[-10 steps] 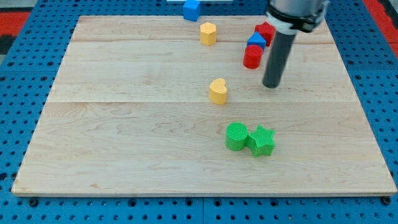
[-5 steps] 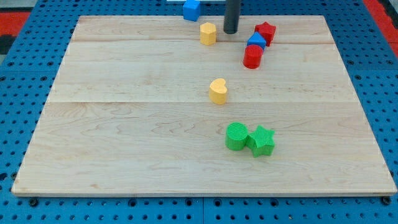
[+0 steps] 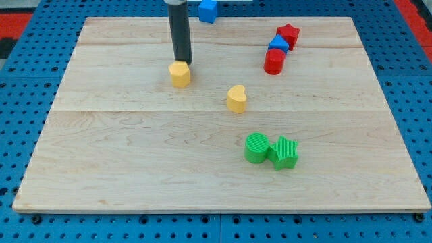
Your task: Slide the yellow hexagon into the yellow heart
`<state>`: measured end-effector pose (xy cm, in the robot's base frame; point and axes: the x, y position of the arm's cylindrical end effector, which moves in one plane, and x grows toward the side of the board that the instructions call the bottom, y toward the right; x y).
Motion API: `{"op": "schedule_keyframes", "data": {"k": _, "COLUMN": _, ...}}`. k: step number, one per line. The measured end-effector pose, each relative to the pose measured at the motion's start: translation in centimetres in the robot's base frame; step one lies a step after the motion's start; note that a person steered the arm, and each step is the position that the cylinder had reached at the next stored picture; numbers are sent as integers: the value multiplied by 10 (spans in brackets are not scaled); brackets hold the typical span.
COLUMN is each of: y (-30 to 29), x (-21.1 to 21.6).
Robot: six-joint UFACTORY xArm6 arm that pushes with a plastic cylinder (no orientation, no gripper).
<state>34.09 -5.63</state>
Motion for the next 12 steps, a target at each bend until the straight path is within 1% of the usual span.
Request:
{"op": "schedule_keyframes", "data": {"k": 1, "y": -18, "x": 3}}
{"op": "schedule_keyframes", "data": {"k": 2, "y": -4, "x": 38}}
{"op": "schedule_keyframes", "data": {"k": 3, "y": 59, "x": 57}}
{"op": "schedule_keyframes", "data": {"k": 5, "y": -17, "x": -7}}
{"op": "schedule_keyframes", "data": {"k": 6, "y": -95, "x": 28}}
{"op": "schedule_keyframes", "data": {"k": 7, "y": -77, "x": 74}}
{"op": "schedule_keyframes", "data": {"k": 8, "y": -40, "x": 124}}
{"op": "schedule_keyframes", "data": {"k": 9, "y": -31, "x": 98}}
{"op": "schedule_keyframes", "data": {"k": 10, "y": -67, "x": 63}}
{"op": "schedule_keyframes", "data": {"k": 12, "y": 55, "x": 134}}
